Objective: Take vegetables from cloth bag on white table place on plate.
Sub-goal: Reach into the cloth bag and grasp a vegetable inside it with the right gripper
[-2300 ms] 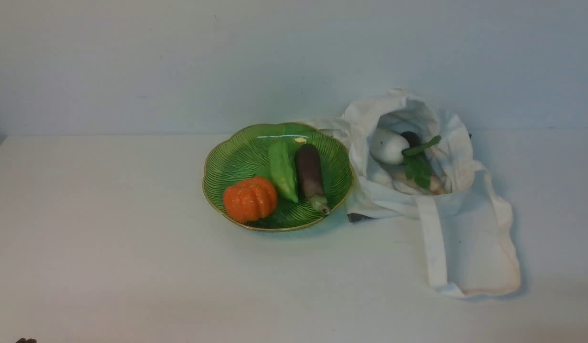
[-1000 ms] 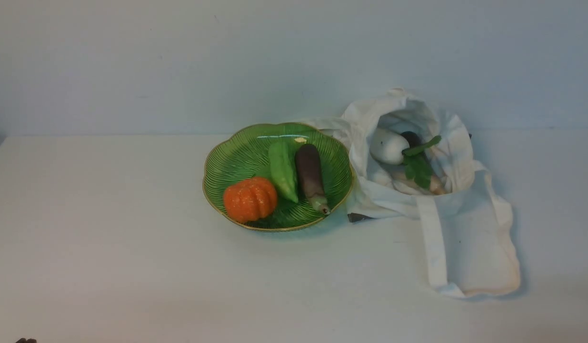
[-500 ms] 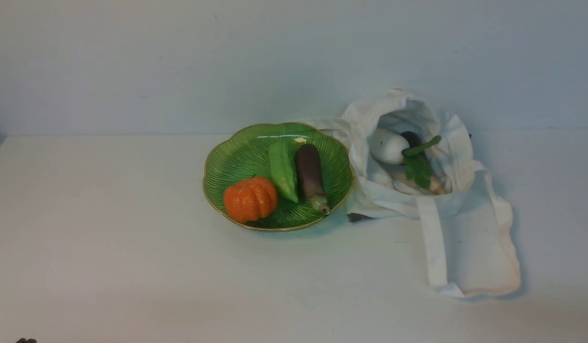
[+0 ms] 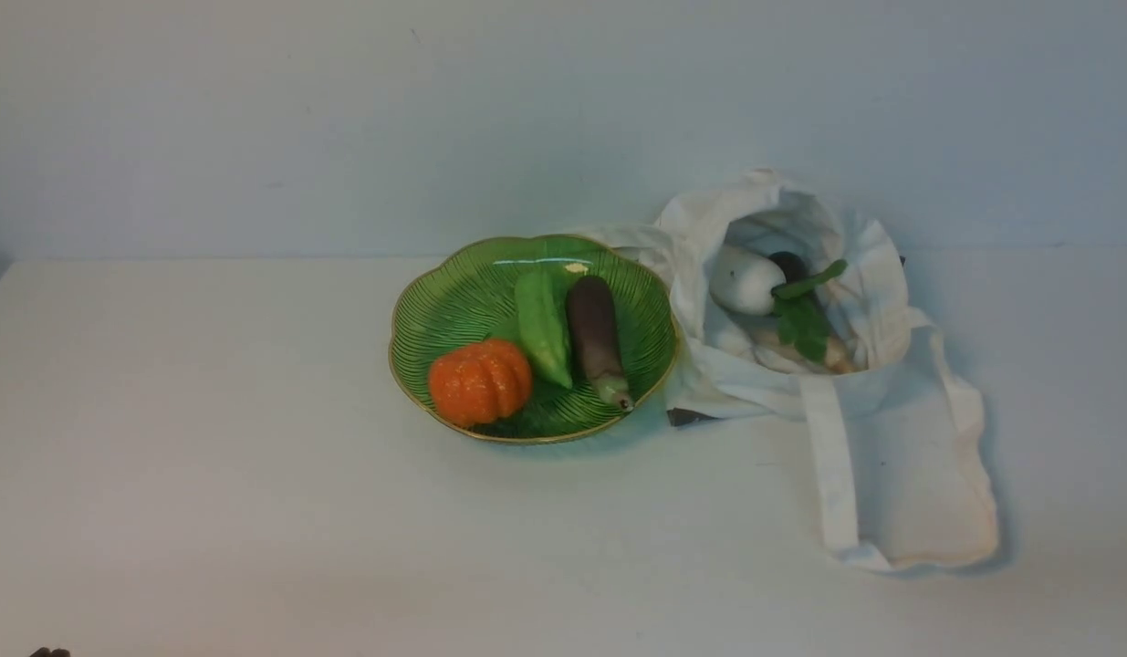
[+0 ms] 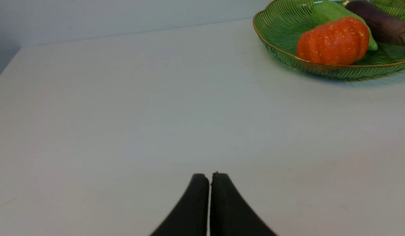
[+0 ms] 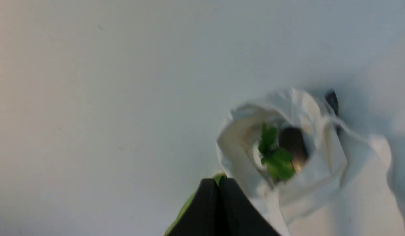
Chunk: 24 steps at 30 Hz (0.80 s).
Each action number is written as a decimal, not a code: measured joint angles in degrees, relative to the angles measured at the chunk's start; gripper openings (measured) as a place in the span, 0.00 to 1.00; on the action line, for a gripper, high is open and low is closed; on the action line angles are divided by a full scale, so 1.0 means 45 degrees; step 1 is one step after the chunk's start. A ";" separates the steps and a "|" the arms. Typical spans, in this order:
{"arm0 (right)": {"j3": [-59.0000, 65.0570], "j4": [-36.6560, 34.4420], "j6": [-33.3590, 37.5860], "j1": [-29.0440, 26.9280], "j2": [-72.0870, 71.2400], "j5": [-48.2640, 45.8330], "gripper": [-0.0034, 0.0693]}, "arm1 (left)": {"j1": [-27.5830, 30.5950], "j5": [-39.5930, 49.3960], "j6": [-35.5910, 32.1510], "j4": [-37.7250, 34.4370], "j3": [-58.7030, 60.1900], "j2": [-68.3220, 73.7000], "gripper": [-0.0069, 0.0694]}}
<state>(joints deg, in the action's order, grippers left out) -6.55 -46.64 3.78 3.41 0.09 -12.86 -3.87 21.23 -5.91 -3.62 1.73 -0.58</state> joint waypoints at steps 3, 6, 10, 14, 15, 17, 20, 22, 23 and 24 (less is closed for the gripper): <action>-0.1436 0.0258 0.2227 0.0000 0.1294 0.0134 0.03 | 0.0000 0.0000 0.0000 0.0000 0.0000 0.0000 0.08; -0.2689 0.0364 0.3566 0.0000 0.3616 -0.0506 0.03 | 0.0000 0.0000 0.0000 0.0000 0.0000 0.0000 0.08; -0.4400 0.0448 0.4311 0.0000 0.7665 -0.2150 0.03 | 0.0000 0.0000 0.0000 0.0000 0.0000 0.0000 0.08; -0.5885 0.0512 0.4782 0.0000 1.0846 -0.3213 0.03 | 0.0000 0.0000 0.0000 0.0000 0.0000 0.0000 0.08; -0.6720 0.0546 0.5093 0.0010 1.2285 -0.3557 0.04 | 0.0000 0.0000 0.0000 0.0000 0.0000 0.0000 0.08; -0.7677 0.0599 0.5507 0.0025 1.4250 -0.3889 0.06 | 0.0000 0.0000 0.0000 0.0000 0.0000 0.0000 0.08; -0.9318 0.0630 0.6217 0.0048 1.6917 -0.4496 0.13 | 0.0000 0.0000 0.0000 0.0000 0.0000 0.0000 0.08; -1.0226 0.0654 0.6599 0.0064 1.8200 -0.4879 0.18 | 0.0000 0.0000 0.0000 0.0000 0.0000 0.0000 0.08; -1.0939 0.0664 0.6826 0.0063 1.9088 -0.5138 0.23 | 0.0000 0.0000 0.0000 0.0000 0.0000 0.0000 0.08; -1.1550 0.0678 0.7007 0.0063 1.9782 -0.5358 0.28 | 0.0000 0.0000 0.0000 0.0000 0.0000 0.0000 0.08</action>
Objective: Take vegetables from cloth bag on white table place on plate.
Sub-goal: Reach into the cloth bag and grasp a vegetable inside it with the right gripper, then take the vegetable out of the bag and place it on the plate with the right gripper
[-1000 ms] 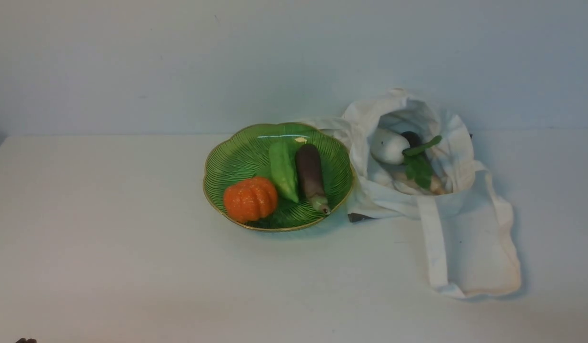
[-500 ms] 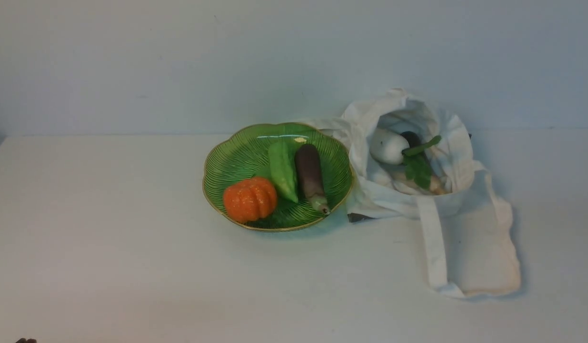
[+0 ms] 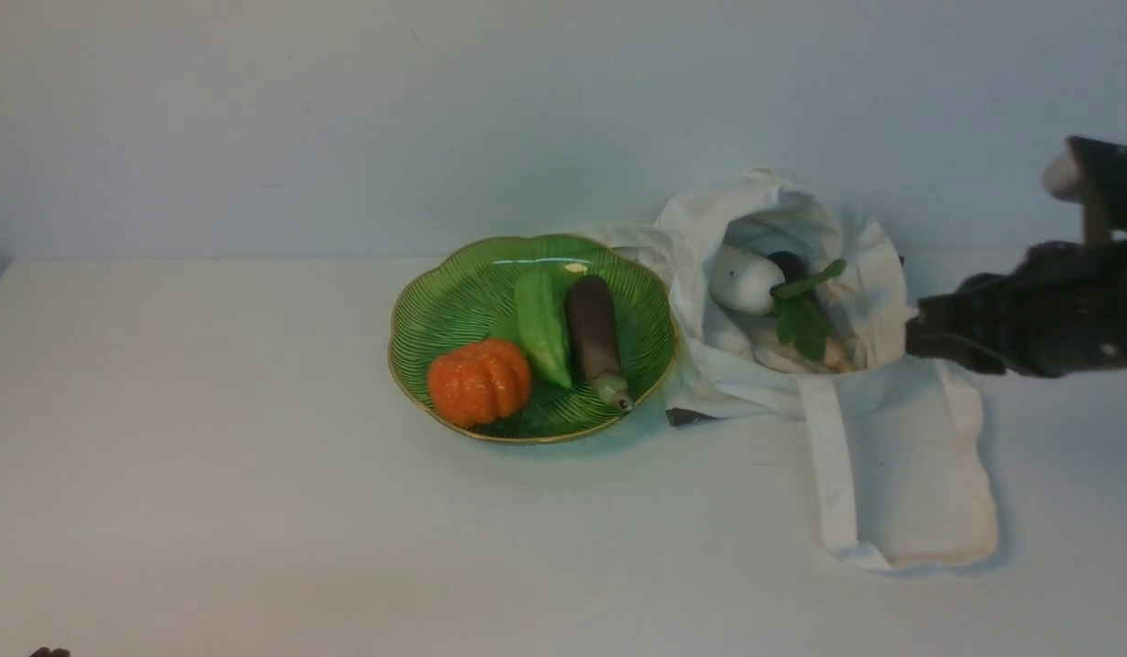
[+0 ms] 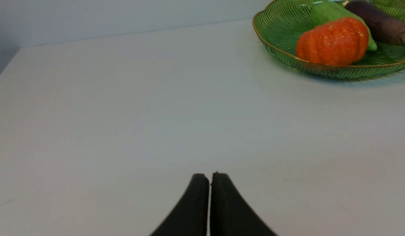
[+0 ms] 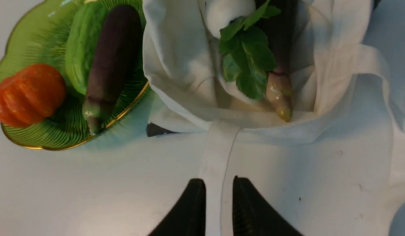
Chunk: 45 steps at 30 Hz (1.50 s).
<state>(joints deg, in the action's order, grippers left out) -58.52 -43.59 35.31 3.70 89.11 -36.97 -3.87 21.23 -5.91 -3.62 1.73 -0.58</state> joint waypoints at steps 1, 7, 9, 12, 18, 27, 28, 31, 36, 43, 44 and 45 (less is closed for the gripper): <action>-0.0626 0.0012 0.0196 0.0014 0.0655 -0.0210 0.33 | 0.0000 0.0000 0.0000 0.0000 0.0000 0.0000 0.08; -0.4434 0.0072 0.1212 0.0391 0.3968 -0.1213 0.64 | 0.0000 0.0000 0.0000 0.0000 0.0000 0.0000 0.08; -0.5425 0.0072 0.1348 0.0538 0.4663 -0.1418 0.70 | 0.0000 0.0000 0.0000 0.0000 0.0000 0.0000 0.08; -0.7510 0.0296 0.1557 0.0779 0.6433 -0.1962 0.81 | 0.0000 0.0000 0.0000 0.0000 0.0000 0.0000 0.08; -1.1083 0.2008 0.0750 0.0884 0.9558 -0.3617 0.87 | 0.0000 0.0000 0.0000 0.0000 0.0000 0.0000 0.08; -1.2651 0.3091 -0.0134 0.0907 1.0429 -0.4319 0.85 | 0.0000 0.0000 0.0000 0.0000 0.0000 0.0000 0.08; -1.2682 0.3180 -0.0134 0.0907 1.0504 -0.4323 0.81 | 0.0000 0.0000 0.0000 0.0000 0.0000 0.0000 0.08; -1.2695 0.3553 -0.0151 0.0907 1.0550 -0.4374 0.66 | 0.0000 0.0000 0.0000 0.0000 0.0000 0.0000 0.08; -1.2916 0.4482 -0.0816 0.0907 1.0428 -0.5356 0.62 | 0.0000 0.0000 0.0000 0.0000 0.0000 0.0000 0.08; -1.3248 0.7074 -0.3050 0.0907 0.9095 -0.7416 0.62 | 0.0000 0.0000 0.0000 0.0000 0.0000 0.0000 0.08; -1.3248 0.7074 -0.3112 0.0907 0.9039 -0.7439 0.62 | 0.0000 0.0000 0.0000 0.0000 0.0000 0.0000 0.08; -1.3248 0.7592 -0.3675 0.0907 0.8517 -0.7509 0.62 | 0.0000 0.0000 0.0000 0.0000 0.0000 0.0000 0.08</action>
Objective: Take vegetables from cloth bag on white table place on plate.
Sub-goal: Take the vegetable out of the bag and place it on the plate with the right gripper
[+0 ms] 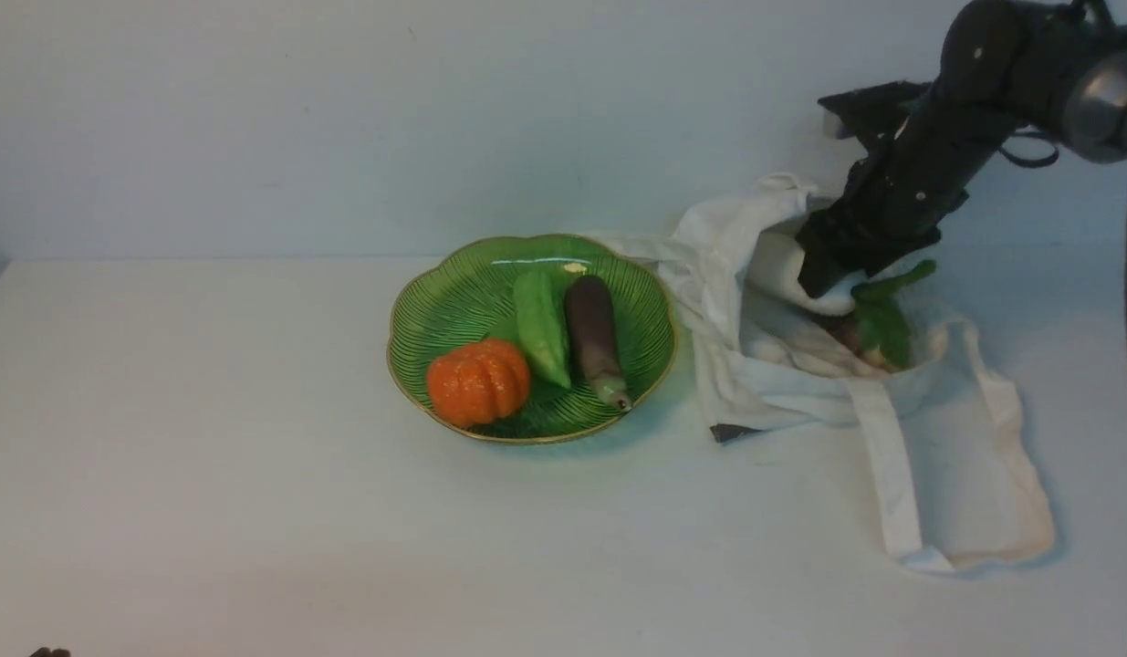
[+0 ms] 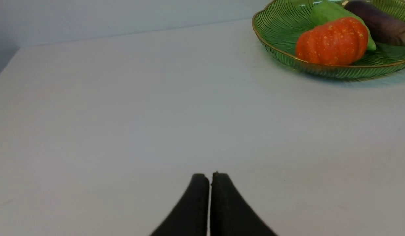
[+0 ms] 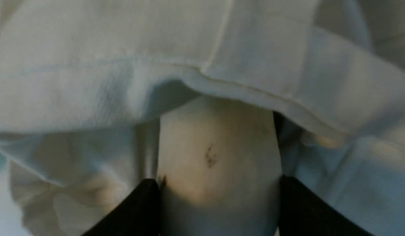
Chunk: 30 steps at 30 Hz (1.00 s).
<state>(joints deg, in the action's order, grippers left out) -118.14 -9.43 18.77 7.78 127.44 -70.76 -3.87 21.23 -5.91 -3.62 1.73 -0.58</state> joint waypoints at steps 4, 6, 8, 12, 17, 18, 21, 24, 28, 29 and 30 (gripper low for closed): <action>0.0395 0.0549 -0.1050 0.0000 -0.0864 -0.0016 0.62 | 0.0000 0.0000 0.0000 0.0000 0.0000 0.0000 0.08; 0.0993 0.0726 -0.1515 0.0000 -0.1469 -0.0016 0.62 | 0.0000 0.0000 0.0000 0.0000 0.0000 0.0000 0.08; 0.2444 0.0770 -0.1938 0.0000 -0.2499 -0.0028 0.62 | 0.0000 0.0000 0.0000 0.0000 0.0000 0.0000 0.08; 0.4113 0.0770 -0.2159 0.0000 -0.3556 -0.0096 0.62 | 0.0000 0.0000 0.0000 0.0000 0.0000 0.0000 0.08; 0.5619 -0.0563 -0.2825 0.0012 -0.4600 -0.0109 0.62 | 0.0000 0.0000 0.0000 0.0000 0.0000 0.0000 0.08; 0.5815 -0.1365 -0.2860 0.0166 -0.4791 -0.0109 0.62 | 0.0000 0.0000 0.0000 0.0000 0.0000 0.0000 0.08; 0.5877 -0.2274 -0.2629 0.0633 -0.4908 -0.0081 0.62 | 0.0000 0.0000 0.0000 0.0000 0.0000 0.0000 0.08; 0.5908 -0.3262 -0.1944 0.2055 -0.4847 0.0540 0.62 | 0.0000 0.0000 0.0000 0.0000 0.0000 0.0000 0.08; 0.5908 -0.3447 -0.1882 0.3408 -0.4405 0.2626 0.62 | 0.0000 0.0000 0.0000 0.0000 0.0000 0.0000 0.08; 0.5908 -0.3391 -0.1955 0.4174 -0.3940 0.4080 0.62 | 0.0000 0.0000 0.0000 0.0000 0.0000 0.0000 0.08; 0.5908 -0.3330 -0.1966 0.4441 -0.3729 0.4516 0.62 | 0.0000 0.0000 0.0000 0.0000 0.0000 0.0000 0.08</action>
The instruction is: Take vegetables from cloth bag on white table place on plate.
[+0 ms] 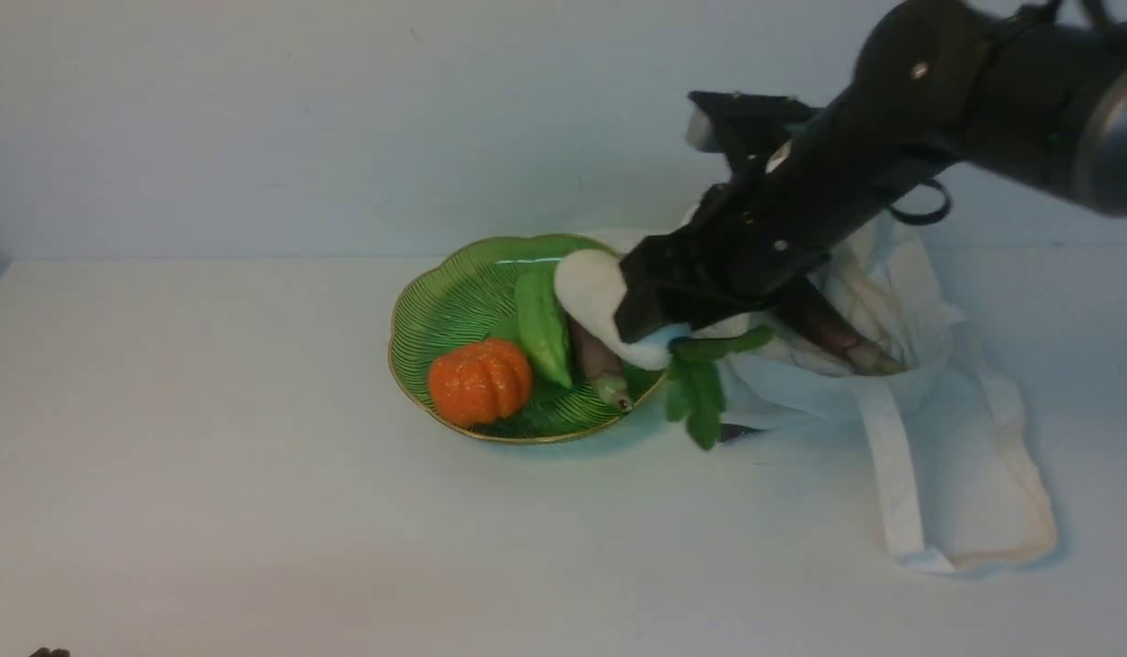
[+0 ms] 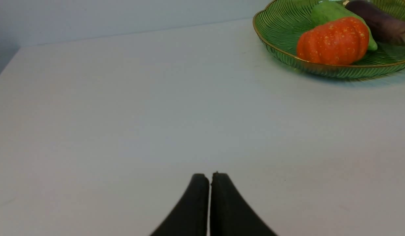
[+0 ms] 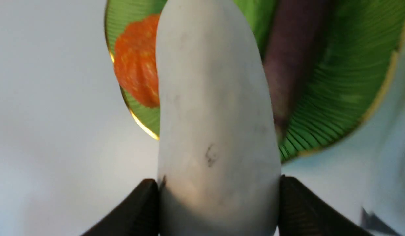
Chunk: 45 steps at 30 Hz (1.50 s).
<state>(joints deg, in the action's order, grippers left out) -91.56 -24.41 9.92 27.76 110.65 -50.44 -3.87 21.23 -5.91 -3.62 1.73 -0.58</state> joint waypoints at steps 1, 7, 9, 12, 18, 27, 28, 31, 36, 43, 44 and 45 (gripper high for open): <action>0.0000 0.0024 -0.0013 0.0062 0.0000 0.0143 0.62 | 0.0000 0.0000 0.0000 0.0000 0.0000 0.0000 0.08; 0.0010 0.0814 -0.0214 0.1088 0.1580 0.3605 0.62 | 0.0000 0.0000 0.0000 0.0000 0.0000 0.0000 0.08; 0.0010 0.0862 -0.0230 0.1133 0.1835 0.4073 0.62 | 0.0000 0.0000 0.0000 0.0000 0.0000 0.0000 0.08; 0.0010 0.0922 -0.0230 0.1133 0.2203 0.4567 0.67 | 0.0000 0.0000 0.0000 0.0000 0.0000 0.0000 0.08; -0.0256 0.1781 -0.0009 0.1133 0.2114 0.3740 0.85 | 0.0000 0.0000 0.0000 0.0000 0.0000 0.0000 0.08; -0.3600 0.3944 -0.0040 0.1133 0.1363 -0.0350 0.89 | 0.0000 0.0000 0.0000 0.0000 0.0000 0.0000 0.08; -0.4328 0.4118 -0.0040 0.1133 0.1264 -0.1214 0.89 | 0.0000 0.0000 0.0000 0.0000 0.0000 0.0000 0.08; -0.6412 0.4572 -0.0066 0.1133 0.1090 -0.3675 0.85 | 0.0000 0.0000 0.0000 0.0000 0.0000 0.0000 0.08; -0.8226 0.5088 -0.0240 0.1133 0.0818 -0.4651 0.72 | 0.0000 0.0000 0.0000 0.0000 0.0000 0.0000 0.08; -0.8336 0.5214 -0.0566 0.1133 -0.1026 -0.5010 0.25 | 0.0000 0.0000 0.0000 0.0000 0.0000 0.0000 0.08; -0.8120 0.5214 -0.0566 0.1133 -0.1600 -0.5010 0.18 | 0.0000 0.0000 0.0000 0.0000 0.0000 0.0000 0.08; -0.7900 0.5250 -0.0596 0.1133 -0.2049 -0.5010 0.12 | 0.0000 0.0000 0.0000 0.0000 0.0000 0.0000 0.08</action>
<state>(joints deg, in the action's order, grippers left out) -127.11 -0.79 7.24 32.86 101.43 -72.98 -3.87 21.23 -5.91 -3.62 1.73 -0.58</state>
